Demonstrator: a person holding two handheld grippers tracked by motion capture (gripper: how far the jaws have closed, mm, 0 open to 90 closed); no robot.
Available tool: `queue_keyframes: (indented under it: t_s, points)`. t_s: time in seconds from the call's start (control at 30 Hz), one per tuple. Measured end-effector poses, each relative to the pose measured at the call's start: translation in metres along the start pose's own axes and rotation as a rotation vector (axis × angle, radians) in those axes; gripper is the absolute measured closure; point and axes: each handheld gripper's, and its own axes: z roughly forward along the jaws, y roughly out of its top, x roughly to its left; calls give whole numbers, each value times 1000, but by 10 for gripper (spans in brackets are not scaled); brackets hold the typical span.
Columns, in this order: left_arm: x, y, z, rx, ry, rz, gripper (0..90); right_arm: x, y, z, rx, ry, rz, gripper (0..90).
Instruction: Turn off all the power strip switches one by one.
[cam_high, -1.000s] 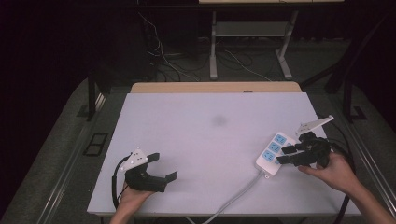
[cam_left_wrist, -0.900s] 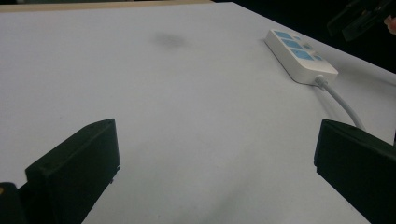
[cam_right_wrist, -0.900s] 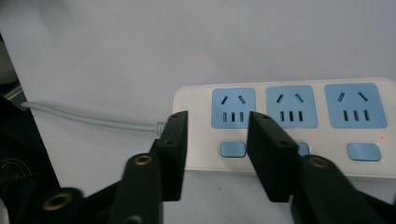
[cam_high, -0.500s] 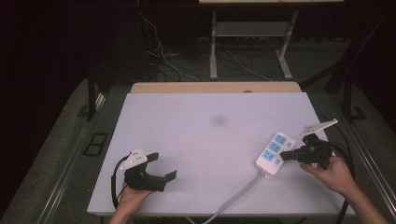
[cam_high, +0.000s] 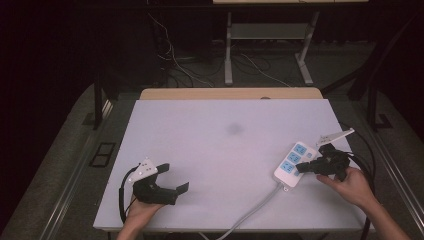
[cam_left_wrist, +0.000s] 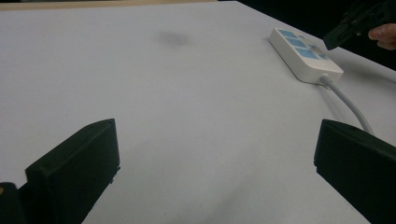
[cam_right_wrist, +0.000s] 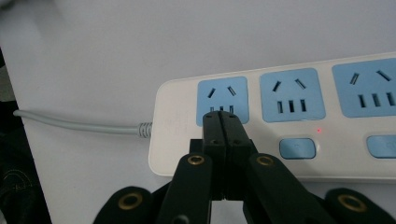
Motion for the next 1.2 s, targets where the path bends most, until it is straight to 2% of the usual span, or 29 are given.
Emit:
queue_keyframes:
  t_s: [0.17,0.27,0.33,0.53,0.83,1.03,1.2]
  points:
    - [0,0,0,0,0,0,0,0,0,4,6,2,-5,899]
    - [0,0,0,1,0,-1,0,1,0,9,41,-11,-16,899]
    - [0,0,0,0,0,-1,0,2,0,10,45,-11,-19,899]
    - [0,0,0,0,0,-1,0,4,1,11,45,-22,-37,900]
    - [0,0,0,0,-1,2,0,0,-2,11,26,10,-41,900]
    - [2,0,-1,-3,8,-7,0,0,-3,11,21,5,-54,900]
    - [2,0,0,4,8,2,0,0,-3,11,25,11,-53,900]
